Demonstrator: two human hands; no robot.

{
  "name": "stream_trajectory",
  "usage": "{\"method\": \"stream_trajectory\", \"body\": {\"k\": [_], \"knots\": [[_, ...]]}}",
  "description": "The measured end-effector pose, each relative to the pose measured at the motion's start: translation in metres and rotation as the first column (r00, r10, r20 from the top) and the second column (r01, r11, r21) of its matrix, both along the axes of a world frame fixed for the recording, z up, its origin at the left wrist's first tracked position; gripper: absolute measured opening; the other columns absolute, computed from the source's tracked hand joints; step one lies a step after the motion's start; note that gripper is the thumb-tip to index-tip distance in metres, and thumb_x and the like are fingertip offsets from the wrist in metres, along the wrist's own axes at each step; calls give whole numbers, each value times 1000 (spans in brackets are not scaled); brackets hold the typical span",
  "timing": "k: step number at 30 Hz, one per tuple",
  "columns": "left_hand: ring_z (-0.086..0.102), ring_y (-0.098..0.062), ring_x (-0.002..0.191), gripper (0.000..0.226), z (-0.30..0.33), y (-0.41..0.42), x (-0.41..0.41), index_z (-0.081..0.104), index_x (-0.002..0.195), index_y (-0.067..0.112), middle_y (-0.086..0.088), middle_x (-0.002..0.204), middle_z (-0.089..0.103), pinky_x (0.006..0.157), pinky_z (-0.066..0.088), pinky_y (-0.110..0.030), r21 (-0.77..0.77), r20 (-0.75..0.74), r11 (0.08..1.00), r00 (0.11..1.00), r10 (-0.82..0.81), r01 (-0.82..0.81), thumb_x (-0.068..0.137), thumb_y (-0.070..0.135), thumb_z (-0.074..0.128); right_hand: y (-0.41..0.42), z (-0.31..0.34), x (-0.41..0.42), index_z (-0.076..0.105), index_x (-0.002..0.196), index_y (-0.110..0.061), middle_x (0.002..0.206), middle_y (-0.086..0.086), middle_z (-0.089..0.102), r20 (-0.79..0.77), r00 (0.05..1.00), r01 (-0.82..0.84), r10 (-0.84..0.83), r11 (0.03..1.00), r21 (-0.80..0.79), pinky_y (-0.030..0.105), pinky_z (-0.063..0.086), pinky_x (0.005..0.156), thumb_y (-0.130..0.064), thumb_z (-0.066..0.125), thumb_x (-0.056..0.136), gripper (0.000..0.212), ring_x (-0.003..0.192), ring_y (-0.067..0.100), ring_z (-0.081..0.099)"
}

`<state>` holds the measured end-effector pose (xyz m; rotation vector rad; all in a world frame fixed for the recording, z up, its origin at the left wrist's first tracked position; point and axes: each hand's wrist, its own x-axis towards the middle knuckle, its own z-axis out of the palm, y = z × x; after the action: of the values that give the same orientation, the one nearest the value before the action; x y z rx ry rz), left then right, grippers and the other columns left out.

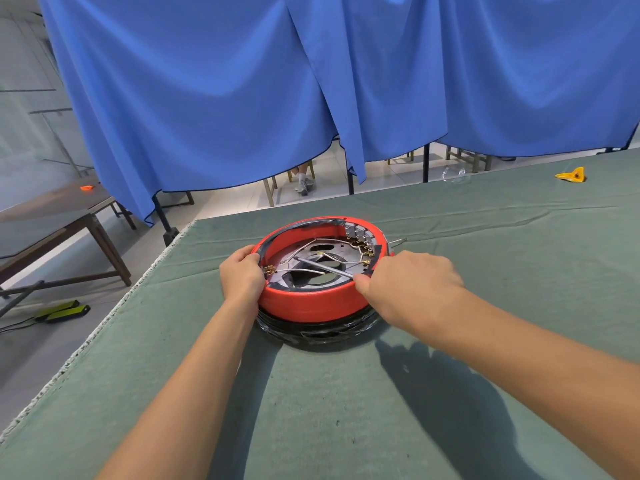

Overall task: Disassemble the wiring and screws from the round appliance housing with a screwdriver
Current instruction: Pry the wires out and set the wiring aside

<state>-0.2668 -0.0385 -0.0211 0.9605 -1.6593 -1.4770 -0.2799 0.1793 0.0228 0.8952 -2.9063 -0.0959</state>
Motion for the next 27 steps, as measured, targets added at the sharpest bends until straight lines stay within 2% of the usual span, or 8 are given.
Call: {"method": "stream_trajectory", "body": {"k": [2, 4, 8, 14, 18, 21, 24, 27], "knots": [[64, -30, 97, 23, 0, -4, 1, 68, 103, 17, -7, 99, 68, 90, 51, -45, -96, 78, 995, 997, -9, 17, 89, 10, 51, 1, -1, -7, 59, 101, -18, 70, 4, 36, 11, 1000, 25, -24, 998, -61, 31, 38, 64, -32, 35, 102, 28, 76, 28, 47], [58, -29, 105, 30, 0, -10, 2, 64, 116, 19, -7, 112, 62, 93, 47, -44, -315, 215, 948, 976, 31, 39, 89, 16, 53, 3, -2, -14, 57, 90, -19, 75, 4, 43, 43, 997, 65, -60, 991, -115, 31, 36, 64, -47, 28, 101, 42, 76, 27, 46], [48, -24, 109, 14, 7, -11, 4, 70, 90, 23, -1, 109, 59, 91, 39, -36, -709, 328, 677, 942, 68, 198, 86, 18, 57, 1, -1, -33, 50, 72, -19, 81, 2, 51, 137, 982, 158, -133, 970, -187, 32, 36, 67, -70, 22, 92, 62, 78, 27, 48], [35, -21, 122, 28, 23, -8, -6, 70, 100, 24, 2, 126, 50, 96, 30, -36, -720, 675, 369, 715, 180, 587, 86, 45, 59, -17, 12, -57, 47, 60, -20, 62, -3, 47, 132, 981, 178, -140, 919, -351, 30, 30, 54, -77, 33, 85, 63, 66, 23, 49], [32, -28, 126, 36, 26, -2, -16, 62, 115, 14, -5, 136, 42, 100, 31, -43, -634, 773, 372, 566, 286, 677, 89, 39, 56, -30, 6, -64, 40, 57, -24, 59, -6, 42, 72, 988, 155, -138, 921, -356, 29, 30, 53, -68, 40, 88, 54, 67, 24, 49], [35, -30, 122, 30, 25, 7, -22, 56, 118, 10, -10, 132, 42, 96, 32, -42, -642, 766, 361, 540, 350, 676, 89, 20, 53, -34, -2, -68, 39, 54, -23, 57, -7, 42, 34, 990, 138, -135, 924, -357, 29, 30, 53, -64, 41, 89, 54, 63, 23, 48], [40, -30, 117, 22, 19, 14, -23, 57, 109, 13, -9, 124, 47, 91, 34, -40, -714, 701, 355, 607, 376, 604, 90, 18, 48, -32, -9, -74, 43, 55, -22, 56, -8, 43, 45, 987, 160, -155, 908, -387, 27, 26, 49, -60, 44, 87, 49, 56, 19, 45], [48, -26, 106, 18, 15, 14, -20, 54, 102, 18, -4, 110, 58, 84, 35, -37, -825, 540, 417, 751, 379, 382, 95, 25, 39, -31, -16, -82, 46, 64, -19, 60, -6, 48, 146, 976, 207, -162, 897, -391, 27, 30, 51, -42, 52, 83, 31, 58, 20, 49]]}}
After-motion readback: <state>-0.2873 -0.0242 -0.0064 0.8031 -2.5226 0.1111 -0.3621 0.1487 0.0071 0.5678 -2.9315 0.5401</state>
